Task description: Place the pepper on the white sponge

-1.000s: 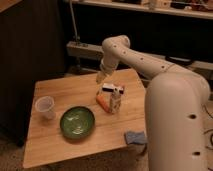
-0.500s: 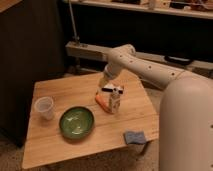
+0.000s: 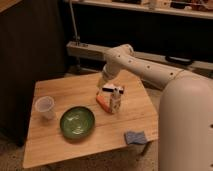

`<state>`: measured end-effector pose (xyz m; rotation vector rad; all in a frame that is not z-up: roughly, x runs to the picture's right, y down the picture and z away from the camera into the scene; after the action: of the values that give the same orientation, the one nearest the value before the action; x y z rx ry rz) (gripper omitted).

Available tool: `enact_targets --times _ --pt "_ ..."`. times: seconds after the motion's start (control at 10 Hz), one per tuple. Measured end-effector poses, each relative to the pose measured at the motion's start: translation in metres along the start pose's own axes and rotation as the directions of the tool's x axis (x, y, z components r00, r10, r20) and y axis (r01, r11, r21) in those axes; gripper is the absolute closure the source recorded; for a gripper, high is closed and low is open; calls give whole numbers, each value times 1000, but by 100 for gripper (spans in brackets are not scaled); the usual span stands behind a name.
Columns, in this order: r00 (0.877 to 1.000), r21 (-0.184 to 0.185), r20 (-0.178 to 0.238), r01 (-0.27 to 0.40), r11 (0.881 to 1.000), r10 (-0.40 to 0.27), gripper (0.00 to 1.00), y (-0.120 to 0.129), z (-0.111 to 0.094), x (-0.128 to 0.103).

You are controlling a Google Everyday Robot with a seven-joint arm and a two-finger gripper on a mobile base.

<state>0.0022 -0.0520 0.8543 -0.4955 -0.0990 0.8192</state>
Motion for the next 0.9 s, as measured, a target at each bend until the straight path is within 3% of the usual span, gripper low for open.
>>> enact_targets --times 0.3,0.7,0.9 --pt "999 -3 -33 22 1000 -22 38 10 9 -2" --pt "994 -44 -95 55 998 -59 38 43 70 7" --pt "992 -59 -113 50 997 -56 38 48 85 11"
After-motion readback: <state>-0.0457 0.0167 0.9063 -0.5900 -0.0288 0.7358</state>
